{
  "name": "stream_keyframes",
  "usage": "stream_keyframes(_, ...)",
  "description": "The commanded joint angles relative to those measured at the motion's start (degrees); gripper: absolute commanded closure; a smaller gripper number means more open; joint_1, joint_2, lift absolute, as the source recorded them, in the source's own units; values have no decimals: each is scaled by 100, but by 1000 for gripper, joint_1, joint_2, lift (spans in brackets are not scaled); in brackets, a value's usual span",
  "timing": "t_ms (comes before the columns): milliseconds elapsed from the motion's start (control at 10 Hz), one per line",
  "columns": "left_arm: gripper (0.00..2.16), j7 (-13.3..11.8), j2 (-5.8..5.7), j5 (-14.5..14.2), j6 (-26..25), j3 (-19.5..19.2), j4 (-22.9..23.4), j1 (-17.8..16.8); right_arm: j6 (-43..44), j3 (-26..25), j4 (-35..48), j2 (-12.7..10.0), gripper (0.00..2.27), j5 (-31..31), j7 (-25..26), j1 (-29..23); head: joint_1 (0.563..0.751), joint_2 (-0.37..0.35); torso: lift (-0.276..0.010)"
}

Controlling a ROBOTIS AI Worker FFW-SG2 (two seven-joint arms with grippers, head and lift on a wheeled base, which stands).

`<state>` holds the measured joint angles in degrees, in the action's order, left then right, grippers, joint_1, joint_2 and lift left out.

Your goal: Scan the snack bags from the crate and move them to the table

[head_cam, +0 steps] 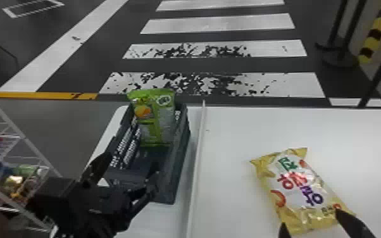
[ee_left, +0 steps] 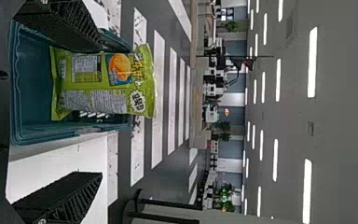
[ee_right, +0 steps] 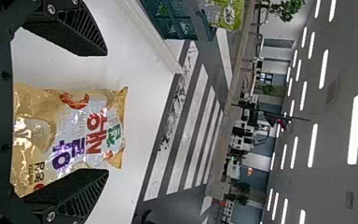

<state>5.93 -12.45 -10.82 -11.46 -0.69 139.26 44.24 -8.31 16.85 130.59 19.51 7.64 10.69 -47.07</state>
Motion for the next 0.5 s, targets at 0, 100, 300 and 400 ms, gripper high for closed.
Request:
stream_keyframes(0, 29, -40, -21, 1, 7, 51, 5, 111, -290, -68, -103, -18, 80, 10, -190, 66, 695, 173, -95)
stream_keyframes(100, 29, -66, -39, 1, -10, 60, -4, 146, -378, -86, -262, -9, 76, 45, -340, 189, 695, 170, -95)
stream_keyframes(300, 29, -128, -91, -8, -28, 78, -30, 163, -518, -51, -657, 79, 90, 300, -489, 488, 695, 155, -95)
stream_keyframes(400, 29, -128, -91, -17, -28, 95, -48, 199, -536, 55, -798, 263, 97, 423, -480, 637, 695, 150, -95)
